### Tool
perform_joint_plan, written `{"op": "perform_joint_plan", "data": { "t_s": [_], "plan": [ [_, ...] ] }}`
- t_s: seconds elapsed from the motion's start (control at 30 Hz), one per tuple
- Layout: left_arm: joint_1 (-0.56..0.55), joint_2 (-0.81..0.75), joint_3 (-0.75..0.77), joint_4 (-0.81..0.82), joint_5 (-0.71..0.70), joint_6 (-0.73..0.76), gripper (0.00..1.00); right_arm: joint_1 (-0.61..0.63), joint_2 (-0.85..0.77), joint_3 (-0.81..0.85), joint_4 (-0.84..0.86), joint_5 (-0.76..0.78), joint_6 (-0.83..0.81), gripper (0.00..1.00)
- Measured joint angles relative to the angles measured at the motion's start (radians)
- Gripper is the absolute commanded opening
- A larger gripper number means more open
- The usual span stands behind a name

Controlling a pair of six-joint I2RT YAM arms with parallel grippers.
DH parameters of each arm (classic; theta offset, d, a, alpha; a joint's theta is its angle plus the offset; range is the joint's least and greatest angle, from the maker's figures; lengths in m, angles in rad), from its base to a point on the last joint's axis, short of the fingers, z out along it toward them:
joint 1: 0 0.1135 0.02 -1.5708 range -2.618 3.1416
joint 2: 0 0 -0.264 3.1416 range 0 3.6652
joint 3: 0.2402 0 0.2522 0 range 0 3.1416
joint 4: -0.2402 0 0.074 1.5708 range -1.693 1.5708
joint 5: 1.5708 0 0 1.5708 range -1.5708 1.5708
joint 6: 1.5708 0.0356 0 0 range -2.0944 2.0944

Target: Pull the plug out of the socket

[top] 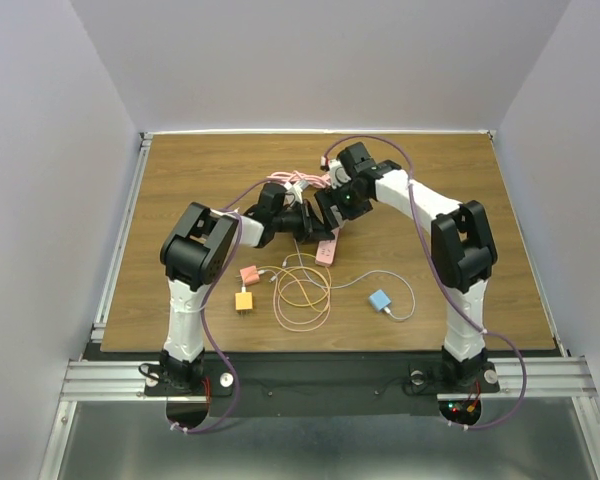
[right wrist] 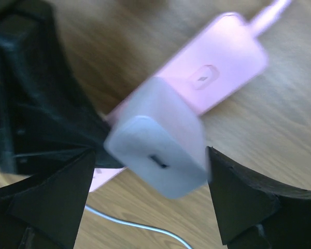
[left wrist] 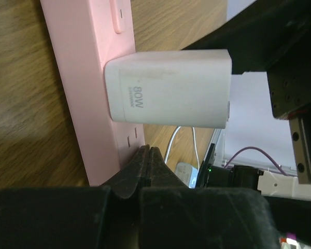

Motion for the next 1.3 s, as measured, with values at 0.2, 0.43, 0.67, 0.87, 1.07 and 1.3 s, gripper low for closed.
{"op": "perform_joint_plan", "data": {
  "t_s": [0.2, 0.43, 0.67, 0.87, 1.07, 1.3],
  "plan": [
    [0.007, -0.006, -0.011, 0.015, -0.013, -0.007, 0.00, 0.008, 0.020, 0.046, -0.010, 0.093, 0.028, 0.74],
    [0.010, -0.020, -0.039, 0.034, -0.018, -0.008, 0.00, 0.019, 0.019, 0.047, 0.015, 0.151, 0.008, 0.22],
    [0.014, -0.032, -0.051, -0.014, -0.022, 0.014, 0.00, 0.030, 0.022, 0.048, 0.038, 0.150, -0.021, 0.17],
    [0.013, -0.048, -0.024, -0.117, -0.027, 0.053, 0.00, 0.030, 0.022, 0.048, 0.039, 0.156, 0.005, 0.00],
    [0.036, -0.096, -0.016, -0.266, -0.103, 0.111, 0.00, 0.032, 0.022, 0.048, 0.050, 0.190, 0.164, 0.00],
    [0.122, -0.209, -0.015, -0.399, -0.188, 0.144, 0.00, 0.129, -0.002, 0.013, 0.059, 0.396, 0.396, 0.00]
  ]
}}
